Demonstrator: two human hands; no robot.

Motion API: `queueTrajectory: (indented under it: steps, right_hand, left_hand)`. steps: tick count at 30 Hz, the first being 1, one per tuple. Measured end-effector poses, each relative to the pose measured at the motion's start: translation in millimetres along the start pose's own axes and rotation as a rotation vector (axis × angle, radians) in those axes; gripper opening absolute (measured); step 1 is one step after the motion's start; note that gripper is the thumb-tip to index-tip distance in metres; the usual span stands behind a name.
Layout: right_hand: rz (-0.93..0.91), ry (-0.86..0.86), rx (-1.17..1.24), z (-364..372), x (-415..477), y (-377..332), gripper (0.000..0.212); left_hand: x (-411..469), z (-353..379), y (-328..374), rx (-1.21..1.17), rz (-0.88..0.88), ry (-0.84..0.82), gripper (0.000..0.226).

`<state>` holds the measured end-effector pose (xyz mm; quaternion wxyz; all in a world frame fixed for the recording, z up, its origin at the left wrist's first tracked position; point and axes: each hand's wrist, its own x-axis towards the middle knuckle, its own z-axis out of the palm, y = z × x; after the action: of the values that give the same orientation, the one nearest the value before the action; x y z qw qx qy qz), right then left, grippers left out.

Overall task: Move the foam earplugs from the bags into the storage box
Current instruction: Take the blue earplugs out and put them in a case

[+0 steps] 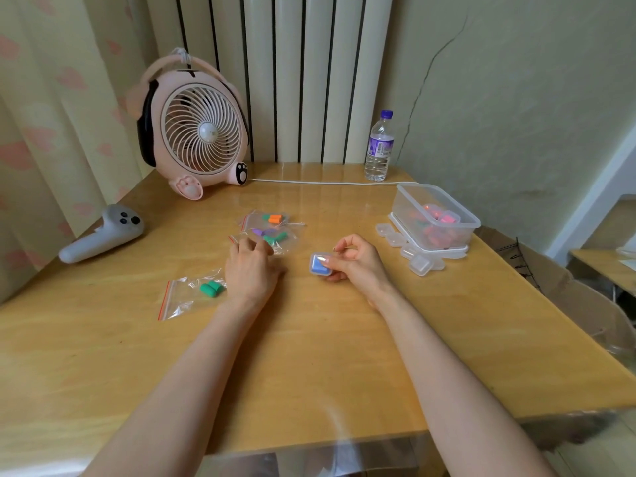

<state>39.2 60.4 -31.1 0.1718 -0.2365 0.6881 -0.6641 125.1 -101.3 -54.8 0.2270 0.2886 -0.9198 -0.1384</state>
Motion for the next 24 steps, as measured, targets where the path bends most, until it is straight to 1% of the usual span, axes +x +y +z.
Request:
queueTrajectory:
  steps: [2, 5, 7, 9, 11, 13, 14, 17, 21, 24]
  right_hand:
    - [-0.026, 0.016, 0.007, -2, 0, -1, 0.031]
    - [-0.042, 0.061, 0.004, -2, -1, -1, 0.027]
    - [-0.041, 0.045, 0.0, -1, -1, -1, 0.023]
    - [-0.041, 0.027, -0.042, 0, -2, -1, 0.019]
    - [-0.038, 0.023, -0.073, 0, -3, -3, 0.018]
    - [-0.026, 0.029, -0.095, -1, -4, -7, 0.019]
    - [-0.017, 0.037, -0.108, -2, -4, -11, 0.019]
    - [0.0, 0.048, -0.155, -10, -8, -19, 0.019]
    - [0.016, 0.055, -0.211, -37, -33, -22, 0.026]
    - [0.028, 0.087, -0.18, -62, -62, -23, 0.029]
  left_hand:
    - [0, 1, 0, -0.024, -0.036, -0.029, 0.035]
    - [3, 1, -2, -0.091, -0.032, 0.023, 0.02]
    - [4, 2, -3, -0.117, -0.032, 0.046, 0.013]
    - [3, 0, -3, -0.118, -0.027, 0.066, 0.012]
    - [1, -4, 2, -0.115, 0.059, 0.11, 0.011]
    - [-2, -7, 10, -0.204, 0.203, 0.152, 0.007]
    - [-5, -9, 15, -0.265, 0.256, 0.147, 0.006]
    - [-15, -11, 29, -0.397, 0.336, 0.031, 0.006]
    - [-26, -18, 50, -0.4, 0.42, -0.13, 0.008]
    - [-36, -26, 75, -0.42, 0.495, -0.208, 0.012]
